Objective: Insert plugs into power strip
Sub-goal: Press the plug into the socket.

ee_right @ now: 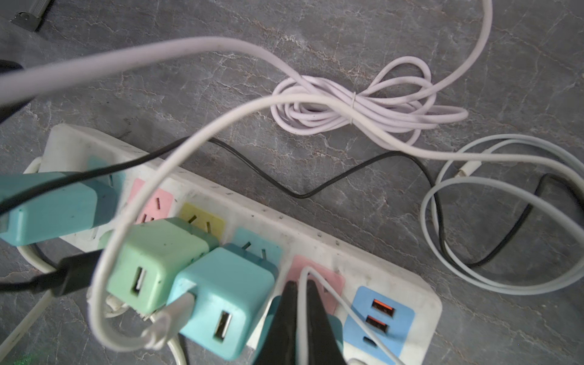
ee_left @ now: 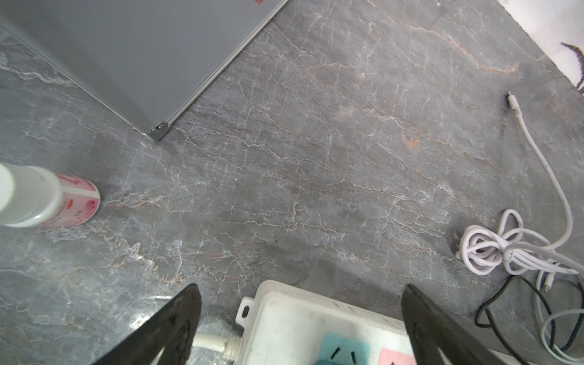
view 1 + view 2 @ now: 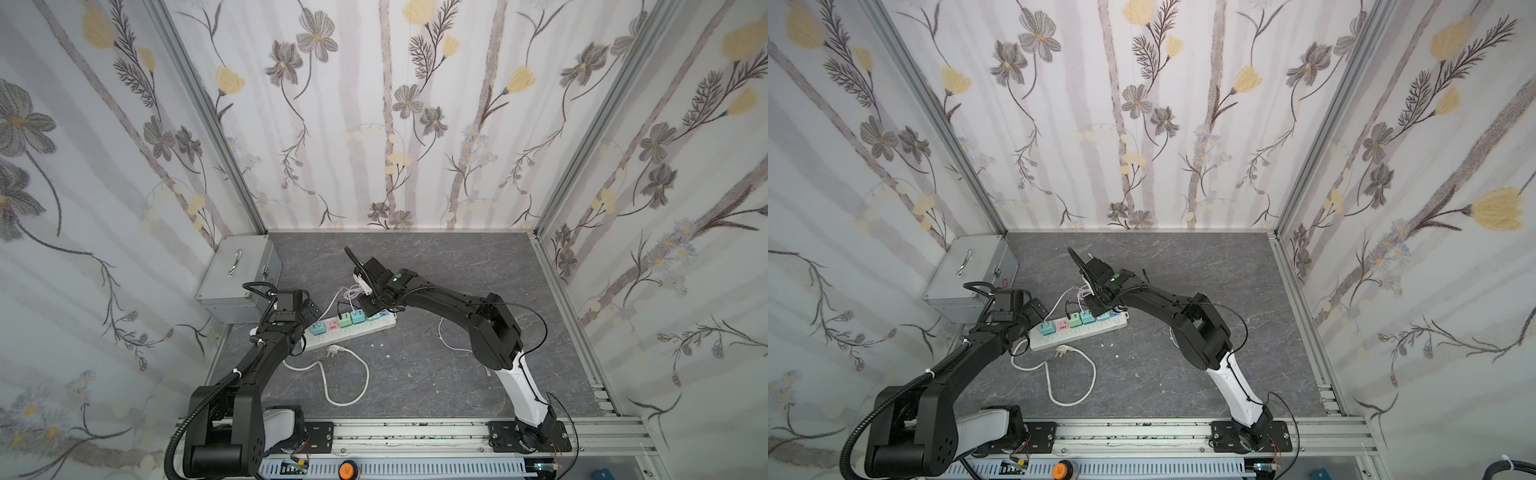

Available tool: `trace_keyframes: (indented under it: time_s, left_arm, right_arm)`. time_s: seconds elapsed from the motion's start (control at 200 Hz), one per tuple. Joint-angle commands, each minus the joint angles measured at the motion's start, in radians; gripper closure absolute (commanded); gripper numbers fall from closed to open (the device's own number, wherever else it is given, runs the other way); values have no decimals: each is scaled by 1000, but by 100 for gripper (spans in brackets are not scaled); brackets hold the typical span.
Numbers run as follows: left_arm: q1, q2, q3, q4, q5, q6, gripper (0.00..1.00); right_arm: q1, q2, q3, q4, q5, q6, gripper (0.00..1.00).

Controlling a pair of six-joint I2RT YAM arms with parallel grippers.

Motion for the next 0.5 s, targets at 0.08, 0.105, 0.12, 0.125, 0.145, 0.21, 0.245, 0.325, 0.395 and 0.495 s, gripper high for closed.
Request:
trace_keyframes:
  time_s: [0.08, 0.105, 0.12, 0.125, 0.145, 0.21, 0.245, 0.325, 0.395, 0.495]
  left_arm:
    - [0, 17, 5, 29, -2, 1, 0]
    - [0, 19, 6, 30, -1, 2, 0]
    - [0, 19, 7, 30, -2, 1, 0]
    - [0, 19, 6, 30, -2, 2, 0]
    - [0, 18, 7, 30, -2, 4, 0]
    - [0, 14, 6, 30, -1, 4, 0]
    - [0, 13, 4, 30, -2, 4, 0]
    - [0, 7, -1, 28, -5, 7, 0]
    - [0, 2, -3, 24, -9, 9, 0]
    - [0, -6, -5, 22, -12, 10, 0]
  right_arm:
    - [0, -46, 21, -20, -19, 2, 76]
    - [0, -62, 19, -20, -19, 1, 72]
    - [0, -71, 16, -21, -20, 0, 70]
    - [0, -74, 16, -24, -20, 0, 69]
    - [0, -86, 10, -21, -20, -1, 67]
    - [0, -135, -22, -14, -21, -5, 60]
    - [0, -164, -48, -6, -21, -6, 58]
    - [0, -222, -122, 18, -27, -6, 54]
    - [0, -266, -191, 39, -41, -3, 51]
    - [3, -319, -290, 80, -42, 15, 50]
